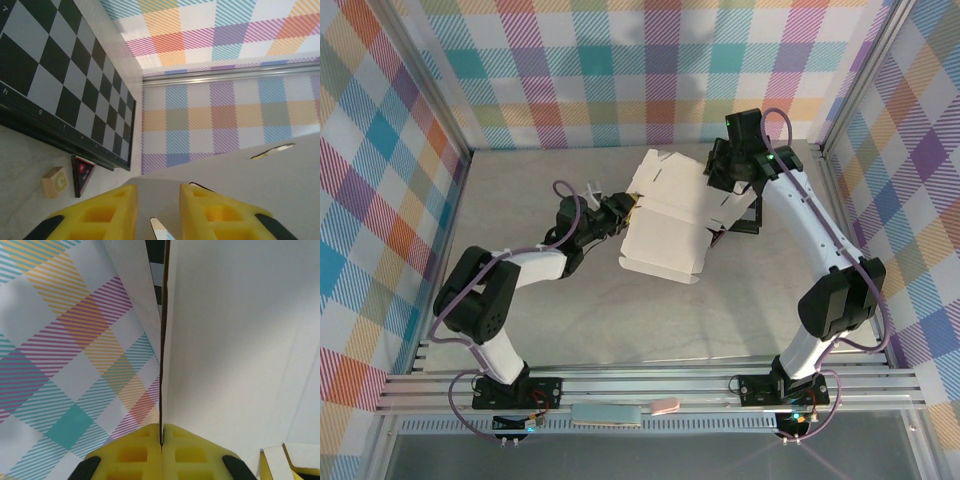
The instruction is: Fold the paper box
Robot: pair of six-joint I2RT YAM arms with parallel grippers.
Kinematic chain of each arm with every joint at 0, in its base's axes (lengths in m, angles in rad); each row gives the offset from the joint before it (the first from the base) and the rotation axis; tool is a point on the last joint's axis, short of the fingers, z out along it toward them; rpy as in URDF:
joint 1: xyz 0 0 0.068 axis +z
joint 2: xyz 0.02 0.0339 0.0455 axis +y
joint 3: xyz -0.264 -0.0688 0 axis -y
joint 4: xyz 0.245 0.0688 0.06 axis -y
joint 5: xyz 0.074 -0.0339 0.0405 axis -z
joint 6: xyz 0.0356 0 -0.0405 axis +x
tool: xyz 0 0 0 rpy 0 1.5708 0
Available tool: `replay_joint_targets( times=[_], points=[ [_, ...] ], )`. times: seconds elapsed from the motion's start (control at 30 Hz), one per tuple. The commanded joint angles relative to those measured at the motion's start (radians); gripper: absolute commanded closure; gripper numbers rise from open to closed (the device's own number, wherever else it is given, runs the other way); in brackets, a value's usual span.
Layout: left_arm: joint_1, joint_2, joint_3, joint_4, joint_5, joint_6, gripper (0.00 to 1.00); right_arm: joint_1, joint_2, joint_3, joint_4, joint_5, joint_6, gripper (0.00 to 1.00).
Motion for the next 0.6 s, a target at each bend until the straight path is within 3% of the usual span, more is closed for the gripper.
replay_joint_targets(
  times=[0.0,0.2,0.57],
  points=[
    [-0.033,-0.059,0.090,-0.237,-0.045,0.188,0.72,0.006,0.020,-0.005,0.001,-0.040,0.138,1.00],
    [-0.079,-0.087,0.168,-0.542,-0.196,0.353,0.70,0.011,0.019,-0.006,0.003,-0.045,0.140,1.00],
    [-0.100,-0.074,0.145,-0.486,-0.239,0.356,0.66,0.014,0.012,-0.024,0.008,-0.039,0.137,1.00]
  ],
)
